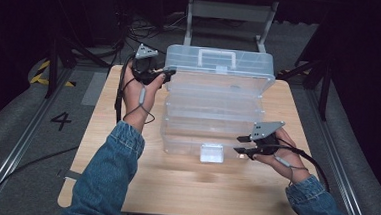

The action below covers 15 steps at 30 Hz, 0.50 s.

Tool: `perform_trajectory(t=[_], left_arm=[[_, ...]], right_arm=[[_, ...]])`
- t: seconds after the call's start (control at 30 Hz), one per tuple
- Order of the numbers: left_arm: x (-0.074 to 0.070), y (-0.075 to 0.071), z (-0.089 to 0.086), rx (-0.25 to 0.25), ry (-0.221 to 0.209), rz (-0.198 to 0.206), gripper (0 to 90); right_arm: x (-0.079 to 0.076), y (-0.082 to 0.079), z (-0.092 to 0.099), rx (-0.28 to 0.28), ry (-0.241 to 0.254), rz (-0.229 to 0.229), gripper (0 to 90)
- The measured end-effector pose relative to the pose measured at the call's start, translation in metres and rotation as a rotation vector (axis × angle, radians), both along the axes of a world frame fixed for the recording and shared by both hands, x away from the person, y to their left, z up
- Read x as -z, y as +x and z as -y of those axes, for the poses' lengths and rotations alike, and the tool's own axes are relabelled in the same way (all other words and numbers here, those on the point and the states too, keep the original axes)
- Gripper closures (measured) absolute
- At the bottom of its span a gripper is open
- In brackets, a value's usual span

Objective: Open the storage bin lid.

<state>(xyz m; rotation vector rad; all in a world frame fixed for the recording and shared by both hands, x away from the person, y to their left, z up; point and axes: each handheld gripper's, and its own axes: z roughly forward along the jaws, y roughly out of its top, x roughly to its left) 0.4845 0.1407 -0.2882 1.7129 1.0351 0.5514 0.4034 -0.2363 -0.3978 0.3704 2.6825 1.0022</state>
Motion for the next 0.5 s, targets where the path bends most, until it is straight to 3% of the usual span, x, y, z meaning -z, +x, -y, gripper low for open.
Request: perform_trajectory(t=[0.03,0.1,0.17,0.5], left_arm=[[0.0005,0.001,0.0006,0.001,0.002,0.005,51.1],[0.0014,0.0017,0.0016,-0.004,0.011,0.004,50.5],[0.0023,0.0023,0.0028,-0.01,0.013,0.005,49.9],[0.0054,0.0062,0.0072,-0.047,0.039,0.04,54.5]], right_arm=[[0.0049,0.0016,-0.0052,-0.029,-0.05,-0.004,63.9],[0.0083,0.0023,-0.0089,-0.052,-0.085,-0.008,71.4],[0.0086,0.0024,-0.0106,-0.057,-0.12,0.017,76.8],[0.0069,0.0012,-0.0106,-0.115,-0.134,0.032,80.4]])
